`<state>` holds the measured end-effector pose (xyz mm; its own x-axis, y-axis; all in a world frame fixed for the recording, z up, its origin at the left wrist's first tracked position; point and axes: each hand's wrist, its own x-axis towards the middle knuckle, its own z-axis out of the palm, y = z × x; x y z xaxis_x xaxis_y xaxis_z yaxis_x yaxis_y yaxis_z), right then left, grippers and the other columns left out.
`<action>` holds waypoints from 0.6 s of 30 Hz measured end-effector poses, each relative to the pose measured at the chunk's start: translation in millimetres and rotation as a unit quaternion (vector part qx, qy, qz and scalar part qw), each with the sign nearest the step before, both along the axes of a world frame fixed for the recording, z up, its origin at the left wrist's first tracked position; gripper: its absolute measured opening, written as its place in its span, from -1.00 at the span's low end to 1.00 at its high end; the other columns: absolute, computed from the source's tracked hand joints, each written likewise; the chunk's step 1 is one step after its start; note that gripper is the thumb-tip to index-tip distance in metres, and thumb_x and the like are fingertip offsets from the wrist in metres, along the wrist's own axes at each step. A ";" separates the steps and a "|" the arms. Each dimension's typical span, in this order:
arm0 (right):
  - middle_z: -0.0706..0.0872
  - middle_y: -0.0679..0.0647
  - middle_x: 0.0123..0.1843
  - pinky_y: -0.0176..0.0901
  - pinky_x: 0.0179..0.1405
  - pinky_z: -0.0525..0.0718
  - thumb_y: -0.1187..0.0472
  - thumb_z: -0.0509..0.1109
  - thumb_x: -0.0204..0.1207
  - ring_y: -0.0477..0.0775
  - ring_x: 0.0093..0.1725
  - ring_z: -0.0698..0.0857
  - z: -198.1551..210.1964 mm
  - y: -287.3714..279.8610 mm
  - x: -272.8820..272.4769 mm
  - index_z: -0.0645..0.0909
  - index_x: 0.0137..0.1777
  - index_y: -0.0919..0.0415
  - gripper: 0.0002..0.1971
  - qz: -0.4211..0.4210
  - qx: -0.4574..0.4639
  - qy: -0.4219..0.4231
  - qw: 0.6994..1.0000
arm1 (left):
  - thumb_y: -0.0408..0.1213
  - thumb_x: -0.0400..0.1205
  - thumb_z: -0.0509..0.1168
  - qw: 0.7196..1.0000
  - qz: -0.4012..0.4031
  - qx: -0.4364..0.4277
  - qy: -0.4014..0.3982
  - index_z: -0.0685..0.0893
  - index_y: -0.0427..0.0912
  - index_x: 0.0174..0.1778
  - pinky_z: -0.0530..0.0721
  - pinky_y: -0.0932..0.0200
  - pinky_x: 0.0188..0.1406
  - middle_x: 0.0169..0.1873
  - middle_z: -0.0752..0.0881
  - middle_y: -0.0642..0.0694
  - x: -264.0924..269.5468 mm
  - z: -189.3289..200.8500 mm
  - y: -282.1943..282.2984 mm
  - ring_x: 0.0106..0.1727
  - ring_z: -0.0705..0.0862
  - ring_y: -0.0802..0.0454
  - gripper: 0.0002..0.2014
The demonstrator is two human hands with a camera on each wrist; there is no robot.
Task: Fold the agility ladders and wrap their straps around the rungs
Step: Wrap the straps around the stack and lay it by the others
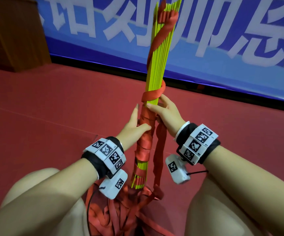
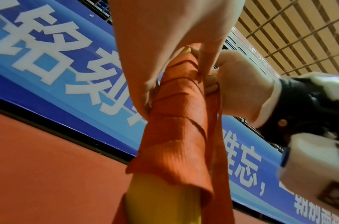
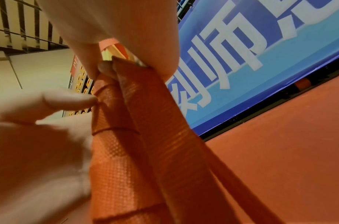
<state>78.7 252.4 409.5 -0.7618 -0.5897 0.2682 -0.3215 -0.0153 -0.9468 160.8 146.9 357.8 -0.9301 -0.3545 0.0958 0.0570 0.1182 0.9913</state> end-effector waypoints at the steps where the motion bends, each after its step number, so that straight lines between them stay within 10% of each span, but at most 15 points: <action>1: 0.66 0.11 -0.15 -0.38 -0.57 0.41 0.32 0.39 0.58 -0.23 -0.52 0.51 0.2 -0.7 2.0 0.56 0.32 0.23 -0.68 0.013 -0.002 0.000 1.000 | -0.47 0.66 0.22 1.000 0.001 0.005 0.006 -0.01 0.21 0.68 0.61 0.32 -0.24 -0.16 0.62 -0.06 0.5 2.7 -1.5 -0.24 0.66 0.16 -0.20; 7: 0.65 -0.01 -0.26 -0.39 -0.62 0.37 0.33 0.37 0.57 -0.23 -0.55 0.48 3.3 -2.0 11.9 0.59 0.20 0.22 -0.78 0.066 -0.027 -0.015 0.997 | -0.53 0.66 0.10 0.997 -0.015 0.051 0.061 0.42 0.27 0.24 0.59 0.32 -0.18 -0.06 0.65 0.01 8.5 7.6 0.6 -0.12 0.64 0.17 -0.50; 12: 0.57 0.07 -0.32 -0.33 -0.68 0.38 0.21 0.30 0.36 -0.07 -0.56 0.45 8.6 0.5 6.1 0.61 -0.02 0.11 -0.80 0.086 -0.020 -0.069 0.994 | -0.40 0.60 0.23 0.995 -0.039 0.033 0.090 0.42 0.35 0.24 0.63 0.23 0.02 0.08 0.67 0.01 17.7 6.9 1.6 0.07 0.65 0.08 -0.51; 18: 0.60 0.14 -0.27 -0.25 -0.60 0.44 0.32 0.29 0.63 0.04 -0.52 0.46 14.2 10.5 -2.7 0.65 0.15 0.19 -0.83 0.079 0.090 -0.030 0.992 | -0.18 0.51 0.31 0.996 0.002 -0.038 0.082 0.25 0.44 0.42 0.62 0.13 0.19 0.29 0.65 0.04 19.8 0.3 -1.2 0.18 0.68 0.17 -0.37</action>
<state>76.0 262.9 423.7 -0.6672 -0.7376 0.1042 -0.2711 0.1101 -0.9562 180.5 145.7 358.1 -0.8988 -0.3436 0.2721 0.2161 0.1928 0.9571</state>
